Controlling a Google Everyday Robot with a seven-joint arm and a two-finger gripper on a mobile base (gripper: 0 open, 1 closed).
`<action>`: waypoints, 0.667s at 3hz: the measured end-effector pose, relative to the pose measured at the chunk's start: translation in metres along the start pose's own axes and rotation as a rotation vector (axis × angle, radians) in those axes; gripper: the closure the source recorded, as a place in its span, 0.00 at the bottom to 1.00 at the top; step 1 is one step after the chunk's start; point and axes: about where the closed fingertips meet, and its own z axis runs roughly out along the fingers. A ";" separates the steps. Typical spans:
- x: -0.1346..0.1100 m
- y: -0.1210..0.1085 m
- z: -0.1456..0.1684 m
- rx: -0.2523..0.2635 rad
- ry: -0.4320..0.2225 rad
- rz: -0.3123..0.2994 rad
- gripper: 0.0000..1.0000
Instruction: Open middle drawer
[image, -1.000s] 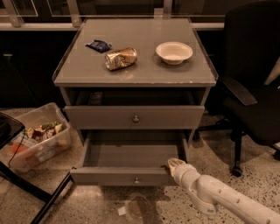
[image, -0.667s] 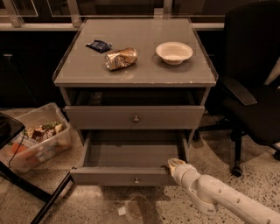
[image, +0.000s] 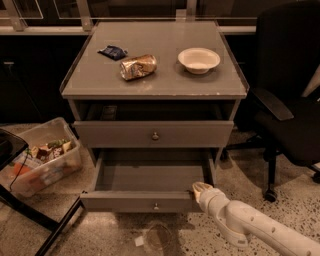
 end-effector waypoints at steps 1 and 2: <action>0.001 0.000 -0.002 0.002 0.000 -0.003 1.00; 0.000 0.000 -0.003 0.002 0.000 -0.003 1.00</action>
Offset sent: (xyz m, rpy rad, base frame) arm -0.1178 -0.0600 0.0621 -0.0869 -0.2531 0.0087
